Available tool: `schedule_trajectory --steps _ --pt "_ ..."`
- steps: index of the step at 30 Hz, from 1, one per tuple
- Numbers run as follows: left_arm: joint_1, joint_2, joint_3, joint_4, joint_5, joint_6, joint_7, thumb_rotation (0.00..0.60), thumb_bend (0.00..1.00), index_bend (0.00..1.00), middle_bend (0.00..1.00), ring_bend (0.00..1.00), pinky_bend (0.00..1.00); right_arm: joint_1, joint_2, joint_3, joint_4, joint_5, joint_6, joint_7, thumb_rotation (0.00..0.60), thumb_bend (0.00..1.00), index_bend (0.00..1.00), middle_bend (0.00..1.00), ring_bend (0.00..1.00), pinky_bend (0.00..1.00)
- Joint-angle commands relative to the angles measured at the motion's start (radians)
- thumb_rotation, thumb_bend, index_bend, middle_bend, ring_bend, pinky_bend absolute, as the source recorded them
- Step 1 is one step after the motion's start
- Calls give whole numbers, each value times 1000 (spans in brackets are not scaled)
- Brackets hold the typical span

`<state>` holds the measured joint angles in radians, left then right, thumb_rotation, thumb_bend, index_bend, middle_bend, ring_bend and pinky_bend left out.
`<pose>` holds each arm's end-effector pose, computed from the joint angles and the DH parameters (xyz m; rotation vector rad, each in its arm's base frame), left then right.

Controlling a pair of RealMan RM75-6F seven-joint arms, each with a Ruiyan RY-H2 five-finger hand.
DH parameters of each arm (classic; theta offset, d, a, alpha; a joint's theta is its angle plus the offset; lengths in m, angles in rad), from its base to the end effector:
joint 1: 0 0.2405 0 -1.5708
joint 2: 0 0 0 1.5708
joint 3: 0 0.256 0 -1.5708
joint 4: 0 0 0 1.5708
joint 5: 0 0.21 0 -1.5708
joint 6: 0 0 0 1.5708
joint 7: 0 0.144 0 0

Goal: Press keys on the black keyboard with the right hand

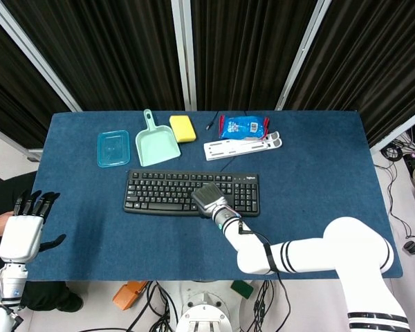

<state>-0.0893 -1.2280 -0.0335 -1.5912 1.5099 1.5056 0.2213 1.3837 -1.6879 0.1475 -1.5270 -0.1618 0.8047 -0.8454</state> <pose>-0.3025 0.1784 0.1259 -1.4388 -0.7930 -0.8157 -0.0019 -0.3399 -0.1002 2.2290 -0.9803 0.5036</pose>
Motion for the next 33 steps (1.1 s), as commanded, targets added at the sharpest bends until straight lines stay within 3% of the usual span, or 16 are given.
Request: schedule_trajectory --steps 1,10,20,21,23,25,27,30,33 --pt "1 -1 0 1 -1 0 -1 600 96 161 161 105 4 7 -5 -7 8 6 -6 4 533 1000 253 930 1000 1000" --pt "7 -1 1 0 3 13 -1 600 96 161 161 105 4 17 13 -10 -22 -11 23 29 532 1000 247 930 1000 1000" --pt "8 7 -3 -3 15 27 -8 600 96 161 161 106 4 -104 243 -32 -313 -181 270 96 529 999 178 930 1000 1000" --pt "8 8 -4 -3 16 28 -9 600 96 161 161 106 4 -125 270 -41 -347 -205 299 106 529 971 149 930 1000 1000" --pt "8 8 -5 -3 19 32 -11 600 96 161 161 105 4 -189 330 -76 -416 -280 389 131 528 824 99 911 990 998" --pt "8 8 -6 -3 23 36 -13 600 96 161 161 106 4 -264 375 -139 -467 -375 516 131 525 582 38 770 867 906" --pt "8 8 -6 -3 24 38 -15 600 96 161 161 105 4 -336 406 -199 -498 -454 620 132 525 411 3 536 617 718" --pt "7 7 -8 -3 26 38 -16 600 96 161 161 105 4 -472 449 -288 -517 -611 741 220 525 291 0 239 268 447" --pt "4 7 -10 -8 30 38 -13 600 96 161 161 105 4 -611 499 -364 -501 -760 821 363 522 239 0 66 63 243"
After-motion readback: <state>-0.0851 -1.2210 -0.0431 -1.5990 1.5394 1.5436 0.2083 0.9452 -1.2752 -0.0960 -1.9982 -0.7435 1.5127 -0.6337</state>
